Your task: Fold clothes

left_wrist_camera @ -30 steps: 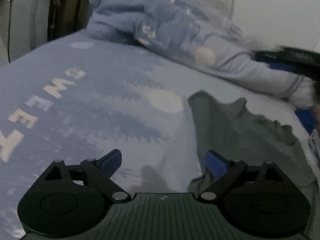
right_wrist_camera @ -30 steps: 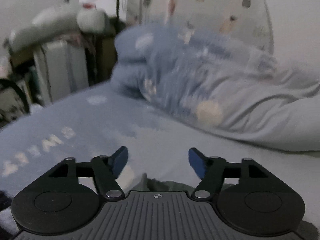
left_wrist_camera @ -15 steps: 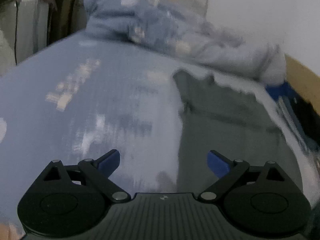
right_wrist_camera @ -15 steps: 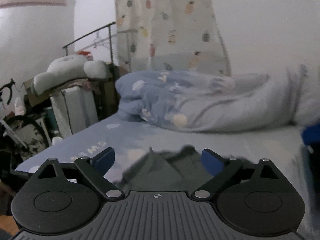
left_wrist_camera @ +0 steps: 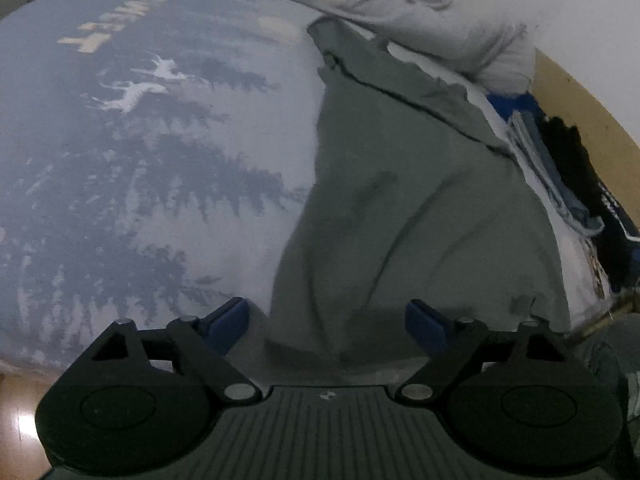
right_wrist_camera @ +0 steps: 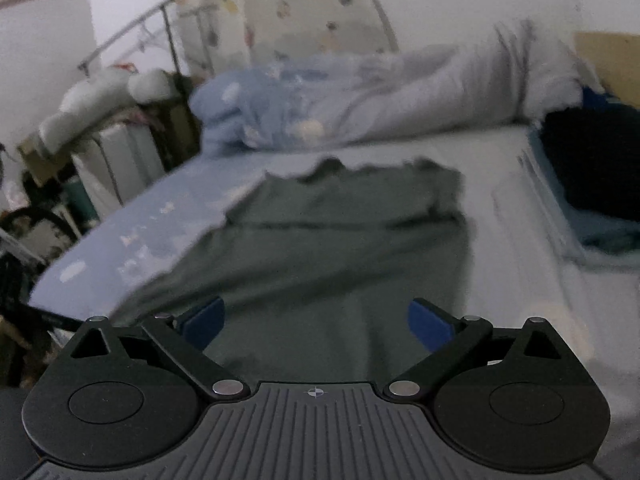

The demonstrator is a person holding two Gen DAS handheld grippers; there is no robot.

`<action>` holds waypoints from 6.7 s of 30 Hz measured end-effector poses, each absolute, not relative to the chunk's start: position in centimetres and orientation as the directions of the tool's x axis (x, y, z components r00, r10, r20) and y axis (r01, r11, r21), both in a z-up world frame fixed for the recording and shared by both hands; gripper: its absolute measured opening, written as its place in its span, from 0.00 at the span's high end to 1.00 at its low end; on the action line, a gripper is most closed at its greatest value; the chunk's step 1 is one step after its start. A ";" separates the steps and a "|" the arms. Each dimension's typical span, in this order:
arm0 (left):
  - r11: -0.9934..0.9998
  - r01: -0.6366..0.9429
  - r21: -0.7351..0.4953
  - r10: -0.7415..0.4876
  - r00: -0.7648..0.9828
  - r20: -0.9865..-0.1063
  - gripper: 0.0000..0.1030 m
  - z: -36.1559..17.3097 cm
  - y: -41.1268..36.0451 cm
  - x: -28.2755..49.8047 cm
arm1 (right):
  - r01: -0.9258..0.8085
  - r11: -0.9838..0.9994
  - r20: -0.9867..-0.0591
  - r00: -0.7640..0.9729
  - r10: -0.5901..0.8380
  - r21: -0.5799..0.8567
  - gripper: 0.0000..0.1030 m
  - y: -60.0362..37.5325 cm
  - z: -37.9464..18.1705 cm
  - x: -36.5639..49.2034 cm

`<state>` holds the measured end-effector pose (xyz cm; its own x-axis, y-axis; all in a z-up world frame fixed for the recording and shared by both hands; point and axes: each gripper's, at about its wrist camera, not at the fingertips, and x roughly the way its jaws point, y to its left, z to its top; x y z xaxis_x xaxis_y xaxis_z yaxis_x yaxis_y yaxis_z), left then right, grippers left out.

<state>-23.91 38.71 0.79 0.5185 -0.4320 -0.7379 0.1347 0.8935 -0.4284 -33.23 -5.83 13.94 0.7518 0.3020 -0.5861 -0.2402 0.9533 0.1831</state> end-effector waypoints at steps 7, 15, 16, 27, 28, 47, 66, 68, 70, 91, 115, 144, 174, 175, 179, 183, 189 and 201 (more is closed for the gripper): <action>0.828 0.156 -0.538 -0.543 0.465 -0.699 0.29 -0.1 39.2 -21.9 | -0.197 0.955 -0.664 0.687 0.296 0.223 0.04 -6.6 11.0 -35.3; 0.849 0.135 -0.510 -0.508 0.472 -0.721 0.94 0.8 39.2 -22.2 | -0.128 0.949 -0.746 0.592 0.305 0.287 0.05 -7.4 7.0 -34.9; 0.850 0.141 -0.507 -0.507 0.479 -0.717 0.94 1.1 39.0 -22.3 | -0.109 0.949 -0.756 0.581 0.302 0.295 0.05 -7.6 6.3 -34.6; 0.843 0.174 -0.509 -0.521 0.496 -0.694 0.94 3.1 36.5 -22.2 | -0.044 0.974 -0.835 0.508 0.212 0.221 0.26 -5.7 0.8 -31.9; 0.844 0.171 -0.508 -0.519 0.498 -0.695 0.94 3.2 36.4 -22.2 | -0.072 0.980 -0.839 0.507 0.197 0.186 0.32 -5.0 0.8 -32.1; 0.831 0.155 -0.534 -0.511 0.592 -0.623 0.95 8.8 36.1 -24.9 | -0.392 0.919 -0.835 0.517 0.189 -0.035 0.94 -5.9 13.2 -34.2; 0.758 0.160 -0.632 -0.557 0.664 -0.500 0.95 14.8 37.0 -34.8 | -0.492 0.871 -0.857 0.455 0.241 -0.017 0.95 -8.9 22.3 -42.0; 0.750 0.150 -0.644 -0.556 0.670 -0.492 0.95 15.1 36.9 -35.7 | -0.482 0.876 -0.845 0.459 0.274 0.022 0.95 -9.4 23.2 -42.6; 0.742 0.133 -0.657 -0.554 0.675 -0.488 0.95 14.9 37.0 -35.1 | -0.458 0.887 -0.832 0.471 0.294 0.054 0.95 -9.9 23.5 -42.4; 0.660 -0.036 -0.751 -0.449 0.783 -0.432 0.95 17.8 34.8 -21.1 | -0.224 0.928 -0.571 0.738 0.360 0.296 0.97 -17.4 23.4 -29.3; 0.670 -0.136 -0.730 -0.343 0.815 -0.467 0.95 15.9 33.1 -12.8 | -0.195 0.903 -0.561 0.727 0.395 0.383 0.97 -19.3 17.9 -23.5; 0.732 -0.182 -0.657 -0.282 0.797 -0.535 0.95 7.3 34.1 8.1 | -0.185 0.942 -0.612 0.722 0.323 0.279 0.97 -17.3 11.0 8.4; 0.934 -0.026 -0.357 -0.171 0.844 -0.508 0.17 4.9 27.1 -5.7 | -0.665 0.721 -0.668 0.629 0.398 -0.197 0.32 3.6 7.1 3.9; 0.940 -0.017 -0.340 -0.180 0.822 -0.539 0.32 4.2 26.3 -5.4 | -0.693 0.691 -0.679 0.609 0.410 -0.205 0.32 5.5 6.5 4.0; 0.969 -0.092 -0.230 -0.084 0.754 -0.652 0.64 2.9 25.2 -4.5 | -0.755 0.603 -0.709 0.572 0.413 -0.258 0.34 12.4 3.9 5.8; 0.983 -0.089 -0.161 -0.046 0.726 -0.686 0.88 3.1 25.8 -4.8 | -0.796 0.529 -0.738 0.541 0.404 -0.294 0.46 16.6 1.8 8.4; 0.989 -0.038 -0.143 -0.074 0.713 -0.698 0.95 3.1 26.8 -6.5 | -0.702 0.650 -0.685 0.628 0.370 -0.292 0.51 17.5 3.1 14.7; 0.981 0.017 -0.193 -0.151 0.692 -0.706 0.95 2.8 28.7 -8.2 | -0.752 0.628 -0.661 0.576 0.480 -0.199 0.50 21.4 5.8 12.3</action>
<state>-8.23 28.70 2.85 0.6920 -0.1513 -0.7059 0.0173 0.9810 -0.1933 12.28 21.41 5.79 0.5760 0.4805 -0.6613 -0.7522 0.6283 -0.1987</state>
